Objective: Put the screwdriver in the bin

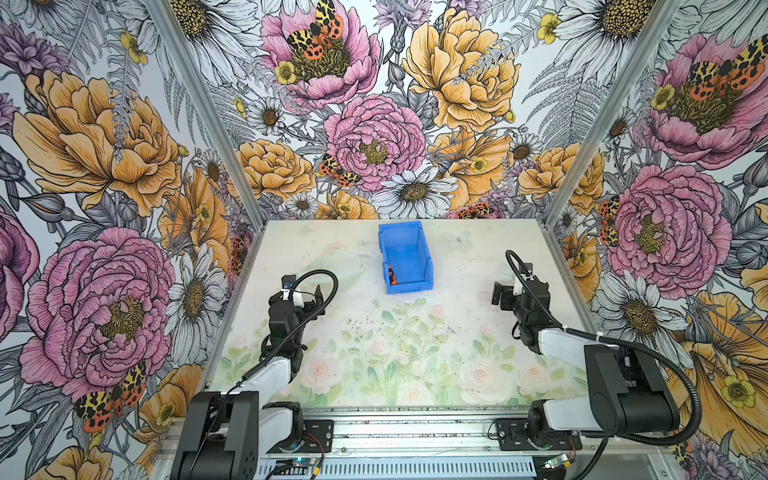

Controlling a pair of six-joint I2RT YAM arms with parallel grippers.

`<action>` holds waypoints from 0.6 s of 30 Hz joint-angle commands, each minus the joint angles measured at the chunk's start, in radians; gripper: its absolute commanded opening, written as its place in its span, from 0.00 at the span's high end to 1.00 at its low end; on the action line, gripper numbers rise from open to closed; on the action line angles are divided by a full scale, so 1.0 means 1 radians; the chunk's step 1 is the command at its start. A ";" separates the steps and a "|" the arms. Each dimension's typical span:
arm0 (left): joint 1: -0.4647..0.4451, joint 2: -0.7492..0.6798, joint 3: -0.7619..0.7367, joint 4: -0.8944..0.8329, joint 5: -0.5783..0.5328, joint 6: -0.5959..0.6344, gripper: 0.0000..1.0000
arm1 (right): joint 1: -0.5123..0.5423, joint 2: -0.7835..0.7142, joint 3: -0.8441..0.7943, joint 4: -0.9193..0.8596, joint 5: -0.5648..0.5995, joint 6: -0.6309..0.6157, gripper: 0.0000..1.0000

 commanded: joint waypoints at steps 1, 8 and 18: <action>0.021 0.072 0.034 0.135 0.066 0.016 0.01 | -0.011 0.025 0.044 0.086 -0.038 -0.045 0.00; 0.040 0.283 0.081 0.303 0.118 -0.014 0.01 | -0.040 0.105 0.061 0.135 -0.080 -0.033 0.00; 0.053 0.377 0.120 0.325 0.057 -0.056 0.01 | -0.057 0.134 -0.035 0.329 -0.055 -0.007 0.00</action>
